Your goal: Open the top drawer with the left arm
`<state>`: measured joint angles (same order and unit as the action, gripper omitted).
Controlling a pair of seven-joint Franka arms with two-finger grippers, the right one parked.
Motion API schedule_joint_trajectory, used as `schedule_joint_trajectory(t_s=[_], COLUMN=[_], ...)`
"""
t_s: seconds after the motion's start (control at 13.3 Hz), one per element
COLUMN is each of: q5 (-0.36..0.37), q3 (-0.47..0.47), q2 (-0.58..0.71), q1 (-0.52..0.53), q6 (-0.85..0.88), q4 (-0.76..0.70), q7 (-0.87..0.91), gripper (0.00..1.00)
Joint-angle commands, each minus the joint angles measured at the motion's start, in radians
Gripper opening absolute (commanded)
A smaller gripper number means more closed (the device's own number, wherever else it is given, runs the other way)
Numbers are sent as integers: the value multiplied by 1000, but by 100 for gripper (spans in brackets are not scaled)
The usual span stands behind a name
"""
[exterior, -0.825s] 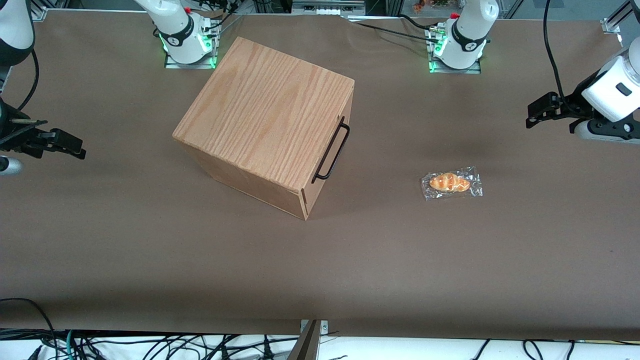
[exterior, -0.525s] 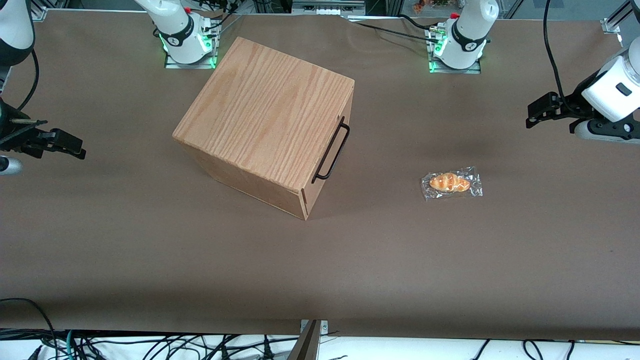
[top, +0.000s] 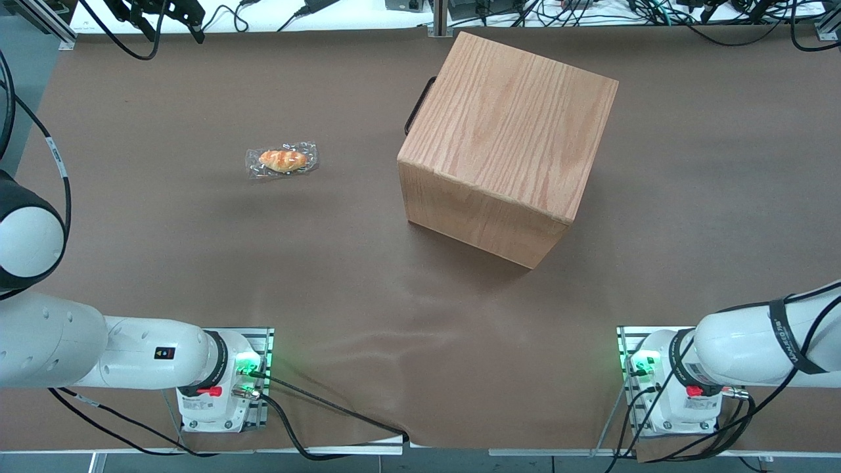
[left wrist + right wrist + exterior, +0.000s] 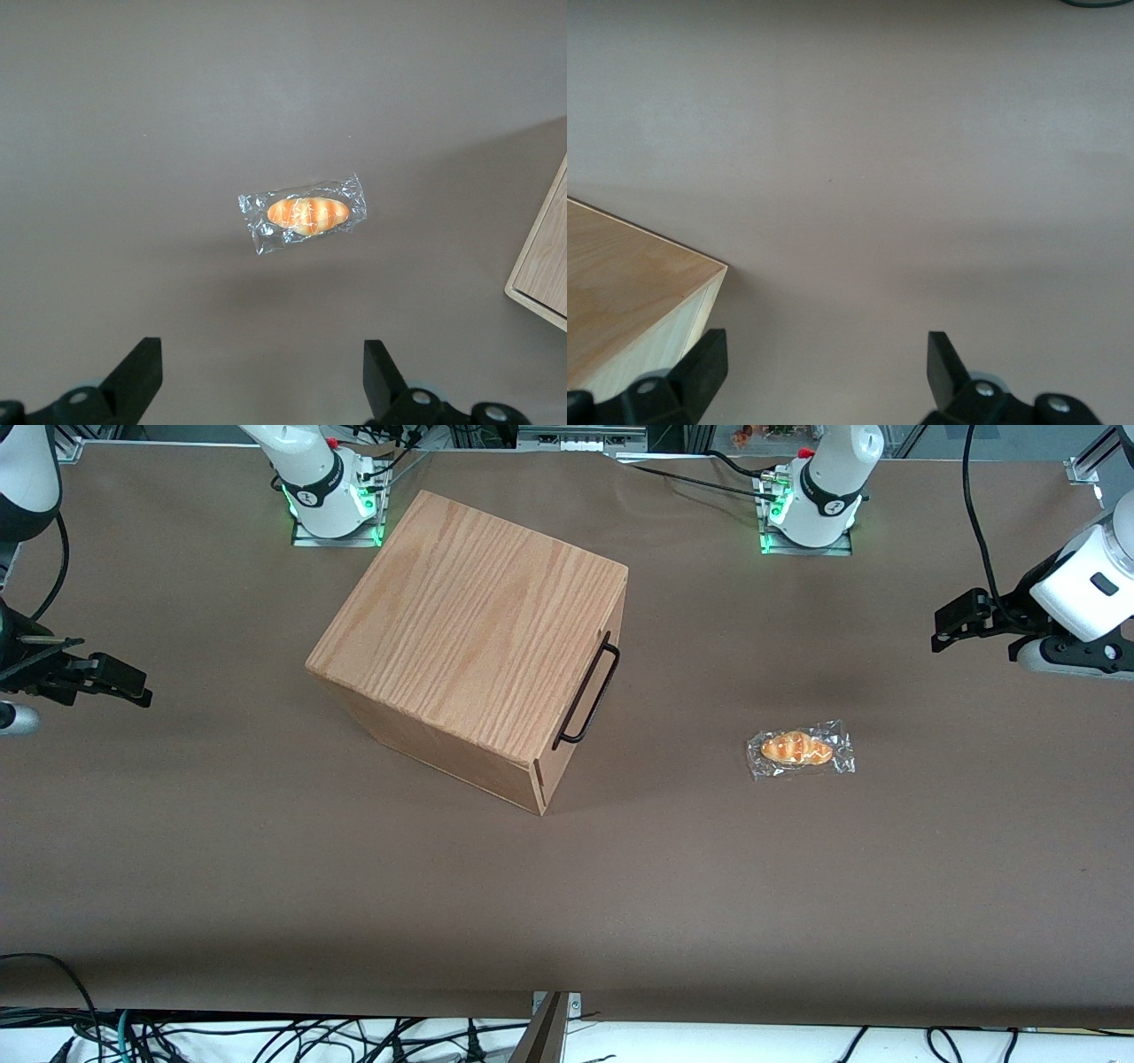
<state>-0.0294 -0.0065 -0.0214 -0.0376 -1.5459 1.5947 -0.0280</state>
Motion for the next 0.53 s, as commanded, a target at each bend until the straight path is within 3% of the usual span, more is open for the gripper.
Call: schedule_joint_trajectory(t_s=[0.0, 0.45], q5=[39, 33], q3=[2, 2], q2=[-12, -17], q1=[-8, -7], q6=[24, 44], q4=[-30, -32], q7=[-1, -1], gripper=[100, 100])
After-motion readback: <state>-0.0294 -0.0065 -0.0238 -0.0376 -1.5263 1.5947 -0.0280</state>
